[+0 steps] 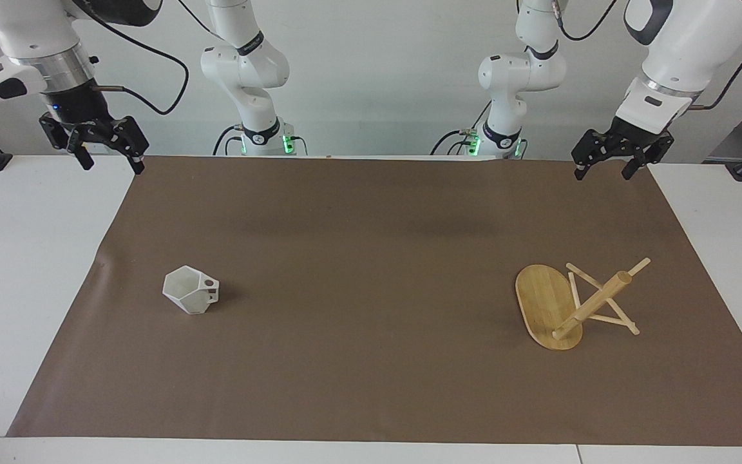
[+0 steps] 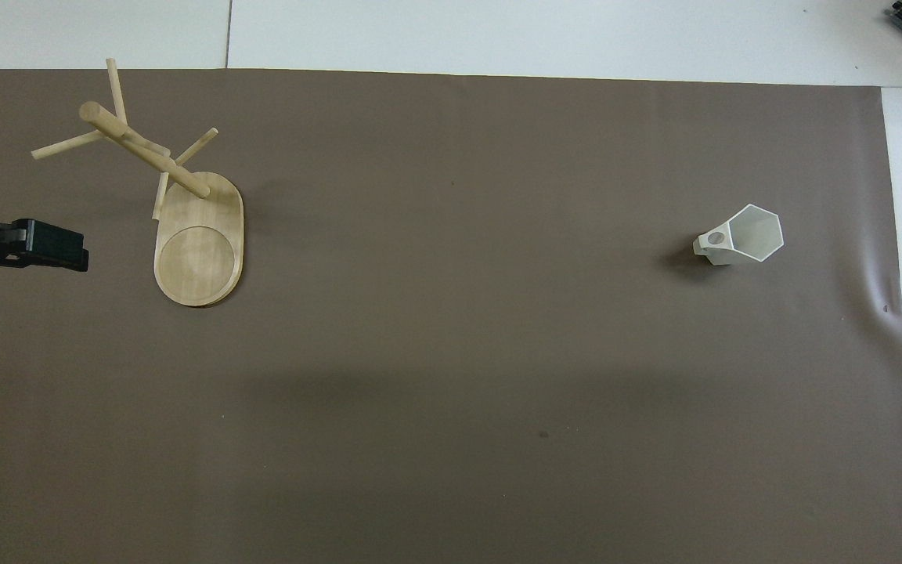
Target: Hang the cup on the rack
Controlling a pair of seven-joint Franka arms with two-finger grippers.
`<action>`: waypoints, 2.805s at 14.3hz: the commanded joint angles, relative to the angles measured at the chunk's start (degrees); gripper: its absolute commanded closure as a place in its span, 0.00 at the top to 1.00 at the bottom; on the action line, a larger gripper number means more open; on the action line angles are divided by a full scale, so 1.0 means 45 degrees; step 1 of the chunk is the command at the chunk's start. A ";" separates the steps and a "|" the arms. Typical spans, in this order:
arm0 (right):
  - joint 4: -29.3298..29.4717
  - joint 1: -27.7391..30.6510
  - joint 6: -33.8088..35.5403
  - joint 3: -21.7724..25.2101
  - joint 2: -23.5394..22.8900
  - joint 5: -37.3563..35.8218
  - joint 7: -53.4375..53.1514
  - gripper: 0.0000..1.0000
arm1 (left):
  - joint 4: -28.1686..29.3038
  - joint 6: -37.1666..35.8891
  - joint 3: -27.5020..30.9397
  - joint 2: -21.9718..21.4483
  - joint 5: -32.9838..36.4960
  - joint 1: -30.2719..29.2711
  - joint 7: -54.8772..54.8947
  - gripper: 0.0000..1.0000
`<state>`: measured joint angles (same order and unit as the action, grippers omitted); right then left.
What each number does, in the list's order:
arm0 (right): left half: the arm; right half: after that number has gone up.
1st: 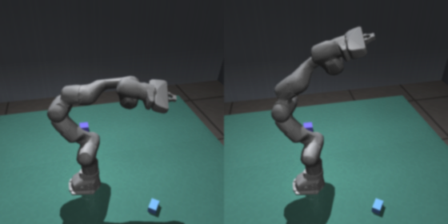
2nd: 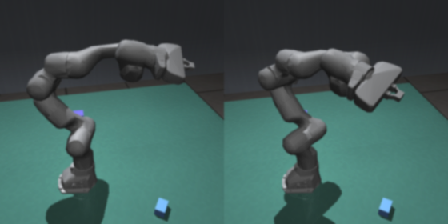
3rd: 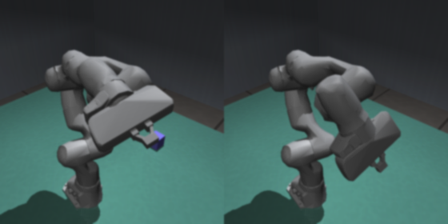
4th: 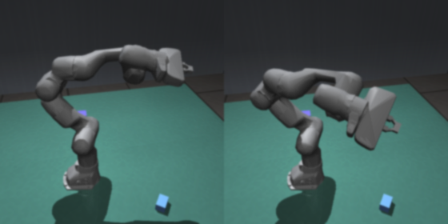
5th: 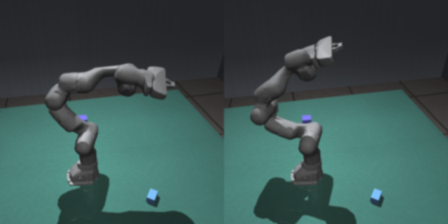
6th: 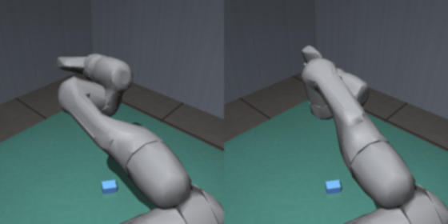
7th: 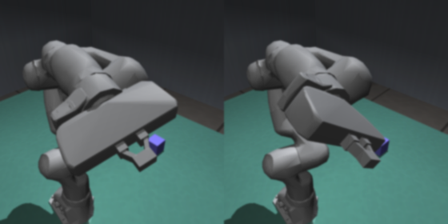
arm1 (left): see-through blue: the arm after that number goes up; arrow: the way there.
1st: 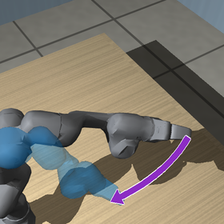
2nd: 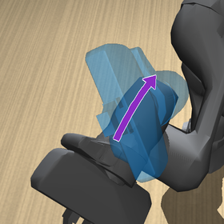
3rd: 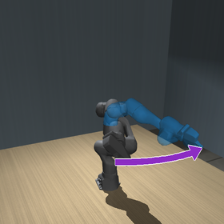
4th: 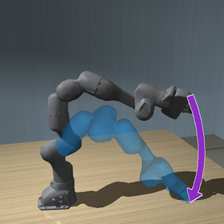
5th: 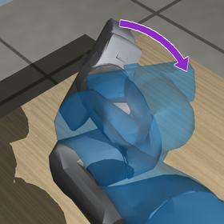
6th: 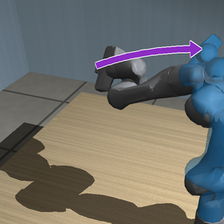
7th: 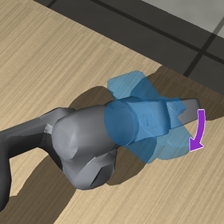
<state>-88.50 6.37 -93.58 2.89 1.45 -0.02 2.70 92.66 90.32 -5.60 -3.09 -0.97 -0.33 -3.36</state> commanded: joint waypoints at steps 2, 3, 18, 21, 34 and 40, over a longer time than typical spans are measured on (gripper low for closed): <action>-0.0274 0.0128 -0.0026 -0.0095 0.0245 -0.0054 -0.0150 1.00 | 0.0346 -0.0052 -0.0065 -0.0348 0.0215 -0.0082 -0.0114 1.00; -0.0274 0.0109 -0.0026 -0.0095 0.0245 -0.0034 -0.0150 1.00 | 0.0346 -0.0052 -0.0065 -0.0348 0.0215 -0.0082 -0.0114 1.00; -0.3280 -0.0125 -0.3128 -0.0115 0.0499 -0.0073 -0.0247 1.00 | 0.0346 -0.0052 -0.0065 -0.0348 0.0215 -0.0082 -0.0114 1.00; -0.4351 -0.0223 -0.4764 -0.0134 0.0051 -0.0073 -0.0228 1.00 | 0.0346 -0.0052 -0.0065 -0.0348 0.0215 -0.0082 -0.0114 1.00; -0.5039 -0.0223 -0.8325 -0.0134 -0.2508 -0.0093 -0.0170 1.00 | 0.0346 -0.0072 -0.0046 -0.0348 0.0215 -0.0082 -0.0114 1.00; -0.5390 -0.0204 -0.9320 -0.0134 -0.2939 -0.0093 -0.0131 1.00 | 0.0346 -0.0072 -0.0065 -0.0348 0.0215 -0.0082 -0.0114 1.00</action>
<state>-111.23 5.19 -132.79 2.57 -11.73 -0.02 2.68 92.66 90.32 -5.60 -3.09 -0.97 -0.33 -3.36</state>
